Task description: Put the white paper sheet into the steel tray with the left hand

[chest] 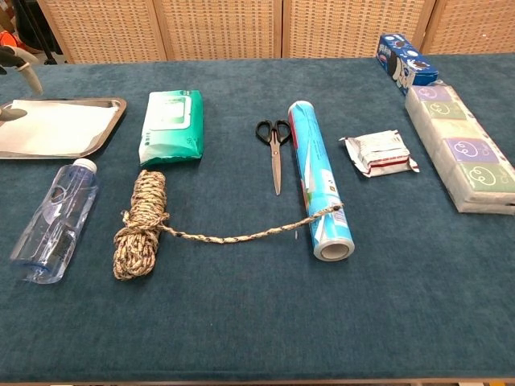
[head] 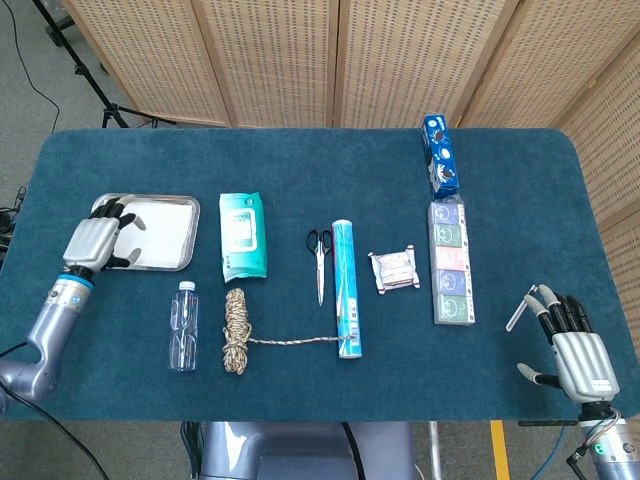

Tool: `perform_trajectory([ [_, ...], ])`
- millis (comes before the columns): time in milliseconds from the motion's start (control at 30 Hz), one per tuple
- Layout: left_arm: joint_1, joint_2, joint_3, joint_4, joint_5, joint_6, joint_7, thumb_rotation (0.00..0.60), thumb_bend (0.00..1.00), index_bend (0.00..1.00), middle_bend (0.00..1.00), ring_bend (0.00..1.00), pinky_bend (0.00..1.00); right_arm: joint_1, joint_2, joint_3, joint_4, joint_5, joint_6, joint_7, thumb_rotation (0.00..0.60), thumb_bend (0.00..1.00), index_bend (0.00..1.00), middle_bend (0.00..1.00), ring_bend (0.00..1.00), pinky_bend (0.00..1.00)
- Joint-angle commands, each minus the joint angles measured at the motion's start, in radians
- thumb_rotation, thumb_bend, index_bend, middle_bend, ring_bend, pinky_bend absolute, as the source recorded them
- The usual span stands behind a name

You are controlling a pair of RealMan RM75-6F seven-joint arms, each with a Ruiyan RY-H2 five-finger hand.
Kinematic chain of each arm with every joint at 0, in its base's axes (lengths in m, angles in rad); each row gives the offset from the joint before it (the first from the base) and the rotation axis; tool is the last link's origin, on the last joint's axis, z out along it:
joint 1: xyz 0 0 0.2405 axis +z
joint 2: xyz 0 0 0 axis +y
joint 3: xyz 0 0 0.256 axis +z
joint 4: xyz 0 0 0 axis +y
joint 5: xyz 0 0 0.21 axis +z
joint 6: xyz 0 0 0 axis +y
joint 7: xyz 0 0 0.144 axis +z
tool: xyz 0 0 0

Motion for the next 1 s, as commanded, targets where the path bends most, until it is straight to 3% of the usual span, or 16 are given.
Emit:
perform_trajectory([
  [33,0.005,0.079,-0.048,-0.147,-0.188,-0.067,0.177,0.567,0.35,0.42,0.14,0.07,0.14,-0.001,0.001,0.000,0.000,-0.002,0.003,0.002,0.600,0.00,0.11,0.00,0.00,0.00],
  [200,-0.023,0.119,-0.055,-0.216,-0.361,-0.128,0.284,0.386,0.35,0.40,0.09,0.01,0.14,-0.003,0.003,0.000,0.001,-0.006,0.009,0.010,0.600,0.00,0.11,0.00,0.00,0.00],
  [300,-0.041,0.133,-0.051,-0.236,-0.426,-0.145,0.329,0.331,0.36,0.35,0.06,0.00,0.14,-0.002,0.004,-0.001,0.002,-0.009,0.009,0.012,0.600,0.00,0.11,0.00,0.00,0.00],
  [1000,-0.124,0.108,0.002,-0.213,-0.561,-0.197,0.429,0.329,0.34,0.32,0.06,0.00,0.14,-0.004,0.010,-0.001,-0.001,-0.011,0.011,0.025,0.600,0.00,0.11,0.00,0.00,0.00],
])
